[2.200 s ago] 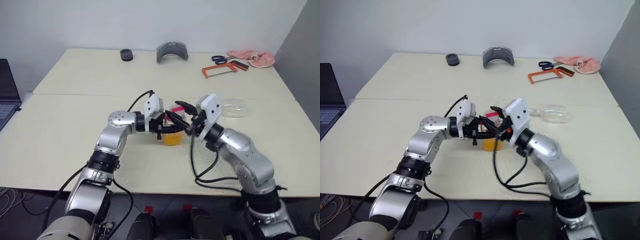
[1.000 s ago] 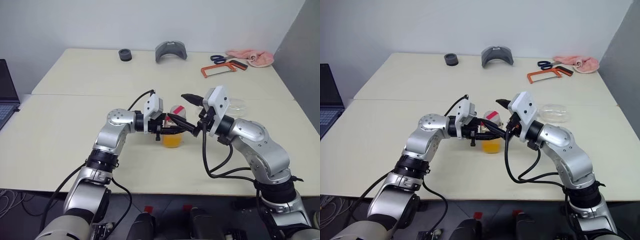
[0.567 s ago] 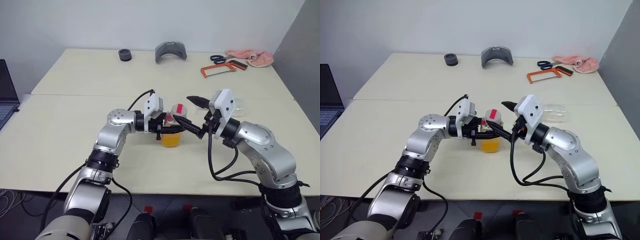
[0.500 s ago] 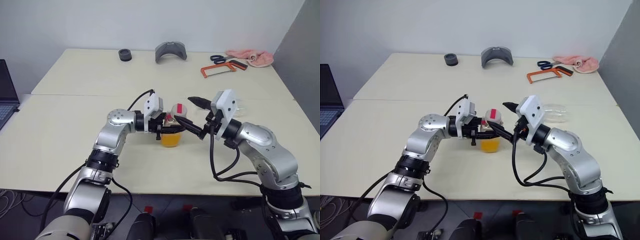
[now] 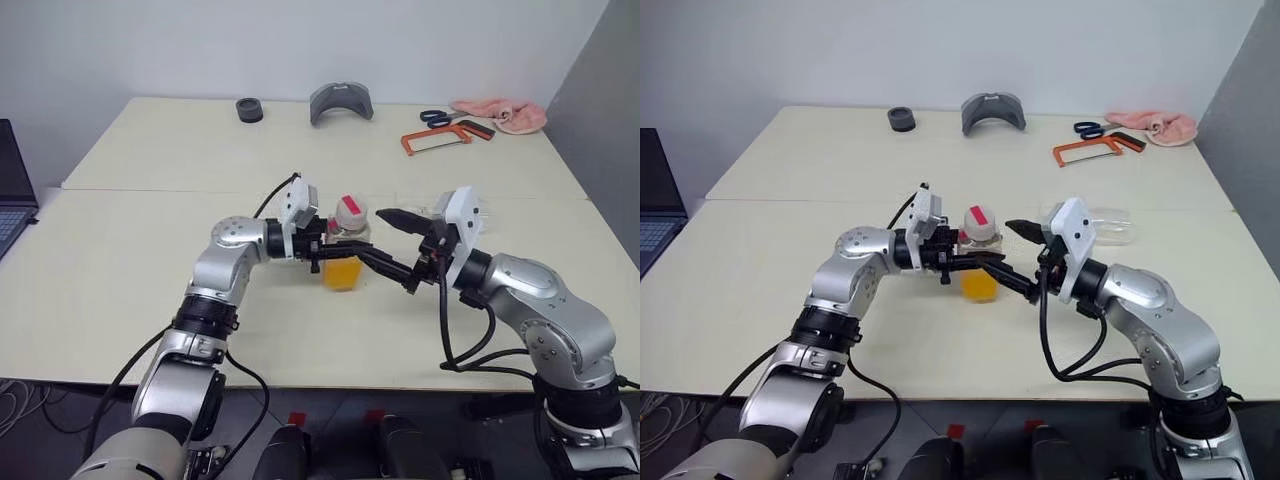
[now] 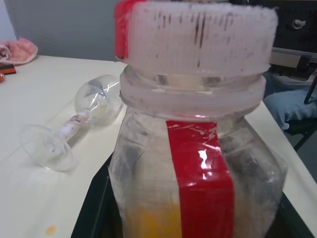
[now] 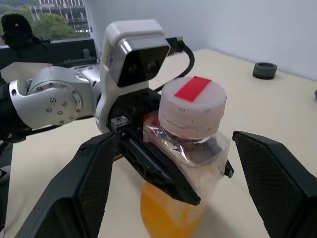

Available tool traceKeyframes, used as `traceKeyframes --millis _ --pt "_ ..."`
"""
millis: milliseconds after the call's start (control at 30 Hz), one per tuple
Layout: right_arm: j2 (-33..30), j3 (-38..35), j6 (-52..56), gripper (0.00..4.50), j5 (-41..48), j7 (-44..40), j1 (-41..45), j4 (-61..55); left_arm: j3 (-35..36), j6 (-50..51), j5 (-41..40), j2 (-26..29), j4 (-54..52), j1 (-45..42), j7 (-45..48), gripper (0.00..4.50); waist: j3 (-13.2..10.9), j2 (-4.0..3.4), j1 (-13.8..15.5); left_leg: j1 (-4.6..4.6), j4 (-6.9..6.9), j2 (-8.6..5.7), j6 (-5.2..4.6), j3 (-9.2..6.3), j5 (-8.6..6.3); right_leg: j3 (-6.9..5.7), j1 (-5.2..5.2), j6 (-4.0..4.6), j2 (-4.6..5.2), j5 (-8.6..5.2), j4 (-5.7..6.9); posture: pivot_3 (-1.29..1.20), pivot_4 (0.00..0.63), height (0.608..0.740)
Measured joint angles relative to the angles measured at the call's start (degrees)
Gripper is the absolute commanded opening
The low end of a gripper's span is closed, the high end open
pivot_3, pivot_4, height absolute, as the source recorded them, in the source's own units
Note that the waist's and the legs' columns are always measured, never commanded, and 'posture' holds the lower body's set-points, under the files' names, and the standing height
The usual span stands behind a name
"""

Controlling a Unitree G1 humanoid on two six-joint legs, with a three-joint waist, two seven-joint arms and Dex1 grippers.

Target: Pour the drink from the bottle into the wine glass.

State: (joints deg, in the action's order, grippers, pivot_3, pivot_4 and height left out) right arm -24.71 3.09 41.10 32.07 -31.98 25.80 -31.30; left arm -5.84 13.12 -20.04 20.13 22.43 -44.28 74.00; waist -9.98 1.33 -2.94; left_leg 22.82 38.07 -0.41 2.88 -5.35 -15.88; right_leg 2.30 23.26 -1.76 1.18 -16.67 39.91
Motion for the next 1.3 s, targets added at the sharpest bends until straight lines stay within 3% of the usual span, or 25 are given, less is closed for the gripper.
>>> traceKeyframes --millis 500,1300 --pt "4.2 5.4 -2.5 3.96 -8.8 4.8 6.5 4.6 0.0 1.4 -0.1 0.6 2.2 -1.5 4.0 1.66 0.0 0.00 -0.2 0.01 0.00 0.00 0.01 -0.02 0.01 -0.01 0.00 0.00 0.01 0.00 0.00 0.00 0.150 0.740" --pt "1.6 3.7 -1.7 3.96 -6.8 4.3 5.2 4.4 -0.6 0.4 0.9 0.4 2.2 -1.5 2.9 1.66 0.0 0.00 -0.2 0.01 0.00 0.01 0.00 -0.02 0.00 -0.01 0.00 0.00 0.02 0.00 0.00 0.00 0.150 0.740"
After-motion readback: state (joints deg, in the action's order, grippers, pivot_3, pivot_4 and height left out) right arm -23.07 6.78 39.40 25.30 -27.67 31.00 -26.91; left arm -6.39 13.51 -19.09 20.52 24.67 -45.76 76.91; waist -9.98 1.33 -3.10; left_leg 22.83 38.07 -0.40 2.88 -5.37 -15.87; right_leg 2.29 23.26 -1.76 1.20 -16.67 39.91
